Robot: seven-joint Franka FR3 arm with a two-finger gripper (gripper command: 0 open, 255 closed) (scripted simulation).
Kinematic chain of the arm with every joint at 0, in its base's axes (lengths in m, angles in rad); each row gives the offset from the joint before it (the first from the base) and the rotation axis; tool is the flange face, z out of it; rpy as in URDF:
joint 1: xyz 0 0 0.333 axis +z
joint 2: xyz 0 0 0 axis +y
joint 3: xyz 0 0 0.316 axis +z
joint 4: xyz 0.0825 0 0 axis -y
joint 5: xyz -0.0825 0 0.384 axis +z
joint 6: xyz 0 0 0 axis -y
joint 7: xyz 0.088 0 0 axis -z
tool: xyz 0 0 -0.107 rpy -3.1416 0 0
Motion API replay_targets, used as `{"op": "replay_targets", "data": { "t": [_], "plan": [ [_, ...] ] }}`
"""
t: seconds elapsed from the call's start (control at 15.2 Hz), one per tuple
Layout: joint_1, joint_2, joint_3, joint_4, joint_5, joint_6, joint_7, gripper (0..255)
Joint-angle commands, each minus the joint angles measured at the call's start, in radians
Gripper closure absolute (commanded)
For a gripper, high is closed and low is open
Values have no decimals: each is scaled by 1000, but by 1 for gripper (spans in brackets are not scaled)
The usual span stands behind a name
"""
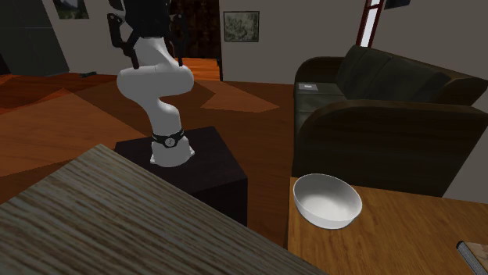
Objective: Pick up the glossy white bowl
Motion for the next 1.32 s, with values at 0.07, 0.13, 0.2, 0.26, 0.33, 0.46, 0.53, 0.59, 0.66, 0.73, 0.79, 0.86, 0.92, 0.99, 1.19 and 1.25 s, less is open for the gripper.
{"op": "replay_targets", "data": {
  "t": [0.07,0.13,0.2,0.26,0.33,0.46,0.53,0.59,0.66,0.73,0.79,0.86,0.92,0.99,1.19,1.25],
  "plan": [
    [6,16,12,-13,10,29,11,0],
    [11,34,25,-24,20,57,23,0],
    [17,53,37,-34,30,86,33,0],
    [23,73,50,-43,40,115,44,0],
    [29,94,62,-51,49,144,55,0],
    [40,141,87,-62,66,202,76,0],
    [45,166,100,-65,74,231,86,0],
    [50,192,112,-68,82,260,96,0],
    [56,220,125,-69,89,289,106,0],
    [61,248,137,-68,95,317,116,0],
    [66,278,149,-66,100,345,127,0],
    [70,308,161,-63,105,373,137,0],
    [75,339,173,-59,110,401,147,0],
    [79,372,185,-53,113,428,158,0],
    [89,473,220,-28,117,505,190,0],
    [93,508,231,-17,116,529,202,0]
  ]
}}
